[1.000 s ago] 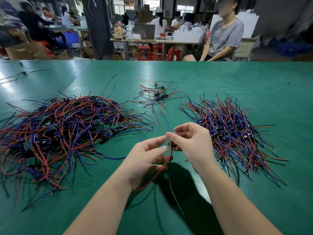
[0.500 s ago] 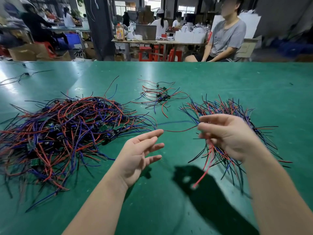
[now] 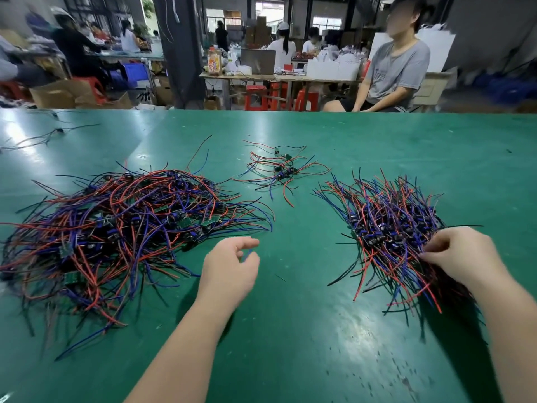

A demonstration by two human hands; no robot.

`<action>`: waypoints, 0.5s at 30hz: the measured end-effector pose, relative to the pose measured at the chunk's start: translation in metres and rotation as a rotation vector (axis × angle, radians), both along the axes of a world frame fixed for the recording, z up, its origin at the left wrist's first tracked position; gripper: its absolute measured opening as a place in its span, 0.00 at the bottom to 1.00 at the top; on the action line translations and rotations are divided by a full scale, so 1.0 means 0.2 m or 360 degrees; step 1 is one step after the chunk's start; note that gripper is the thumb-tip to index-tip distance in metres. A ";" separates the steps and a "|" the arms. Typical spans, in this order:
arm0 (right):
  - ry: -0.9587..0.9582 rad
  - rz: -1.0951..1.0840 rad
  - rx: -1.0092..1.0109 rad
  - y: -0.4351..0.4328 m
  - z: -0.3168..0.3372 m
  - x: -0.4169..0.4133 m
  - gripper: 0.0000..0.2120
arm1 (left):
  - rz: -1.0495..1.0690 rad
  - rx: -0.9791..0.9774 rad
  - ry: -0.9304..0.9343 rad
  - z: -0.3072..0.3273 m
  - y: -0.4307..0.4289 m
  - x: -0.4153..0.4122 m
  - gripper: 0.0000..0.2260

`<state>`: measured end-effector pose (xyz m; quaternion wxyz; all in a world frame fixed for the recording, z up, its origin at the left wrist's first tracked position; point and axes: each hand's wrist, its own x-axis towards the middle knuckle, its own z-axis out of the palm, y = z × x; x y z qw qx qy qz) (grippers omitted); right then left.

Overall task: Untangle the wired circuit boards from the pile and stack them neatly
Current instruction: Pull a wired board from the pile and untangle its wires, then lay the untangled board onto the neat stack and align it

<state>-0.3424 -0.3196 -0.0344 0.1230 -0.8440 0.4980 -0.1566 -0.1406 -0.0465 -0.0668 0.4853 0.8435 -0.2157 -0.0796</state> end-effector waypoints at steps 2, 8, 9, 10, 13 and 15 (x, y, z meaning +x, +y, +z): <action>0.0092 0.0078 0.0020 0.02 0.01 0.00 0.10 | 0.0012 0.0323 -0.0294 -0.02 0.01 0.02 0.14; 0.0661 0.0281 -0.0050 0.10 0.18 0.02 0.18 | 0.0220 0.1004 -0.0334 -0.05 0.05 0.03 0.22; 0.0604 0.0325 -0.0091 0.14 0.21 0.04 0.21 | 0.0244 0.1044 -0.0325 -0.05 0.06 0.04 0.21; 0.0495 0.0385 -0.0148 0.19 0.24 0.06 0.22 | 0.0250 0.1071 -0.0354 -0.05 0.06 0.05 0.19; 0.0031 0.0669 -0.0306 0.34 0.29 0.18 0.18 | 0.0203 0.0981 -0.0487 -0.04 0.08 0.09 0.13; -0.0239 0.0886 -0.0317 0.46 0.29 0.29 0.13 | 0.0161 0.0801 -0.0449 -0.05 0.08 0.11 0.14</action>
